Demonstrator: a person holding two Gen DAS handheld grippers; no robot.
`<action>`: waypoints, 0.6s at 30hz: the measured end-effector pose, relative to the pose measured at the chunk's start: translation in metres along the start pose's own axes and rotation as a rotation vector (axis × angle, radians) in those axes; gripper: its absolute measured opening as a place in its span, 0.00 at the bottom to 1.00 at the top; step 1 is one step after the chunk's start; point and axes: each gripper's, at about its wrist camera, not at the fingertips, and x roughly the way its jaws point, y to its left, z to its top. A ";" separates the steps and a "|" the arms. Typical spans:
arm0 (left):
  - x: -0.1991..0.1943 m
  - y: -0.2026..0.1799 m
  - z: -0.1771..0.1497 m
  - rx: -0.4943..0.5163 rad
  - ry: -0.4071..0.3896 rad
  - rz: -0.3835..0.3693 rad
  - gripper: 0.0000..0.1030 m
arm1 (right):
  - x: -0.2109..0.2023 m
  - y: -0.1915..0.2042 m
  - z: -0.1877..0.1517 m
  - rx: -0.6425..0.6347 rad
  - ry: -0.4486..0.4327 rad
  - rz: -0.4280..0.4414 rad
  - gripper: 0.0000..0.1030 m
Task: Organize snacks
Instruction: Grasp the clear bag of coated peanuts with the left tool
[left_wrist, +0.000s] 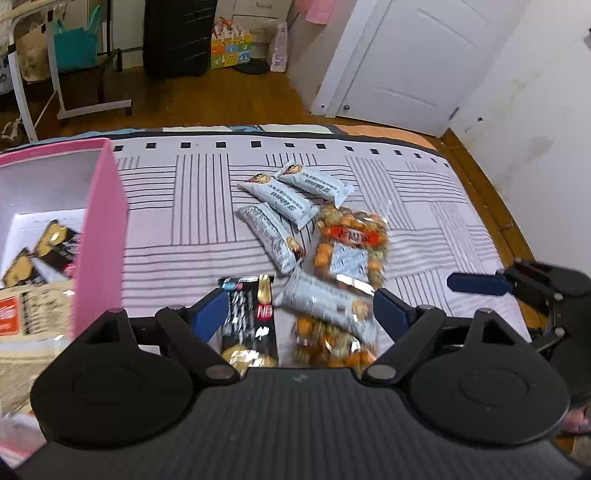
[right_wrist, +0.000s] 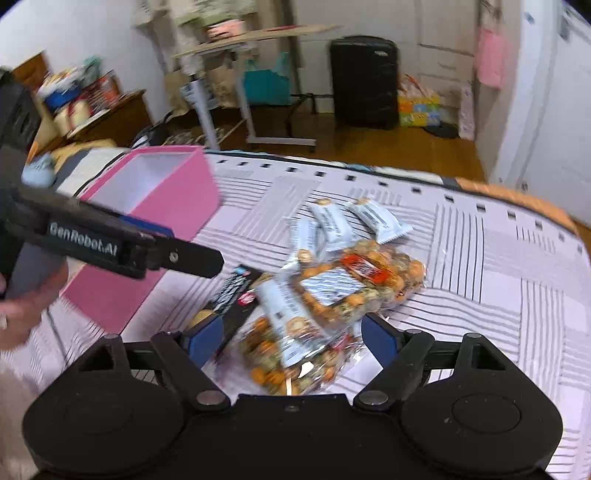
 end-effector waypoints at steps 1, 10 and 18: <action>0.009 -0.002 0.003 0.002 -0.003 -0.001 0.82 | 0.009 -0.008 -0.001 0.031 -0.005 0.006 0.83; 0.093 -0.009 0.030 -0.036 -0.002 -0.054 0.73 | 0.074 -0.053 -0.006 0.235 -0.009 0.020 0.83; 0.135 -0.003 0.026 -0.090 0.082 -0.108 0.66 | 0.100 -0.068 0.001 0.268 0.037 0.063 0.91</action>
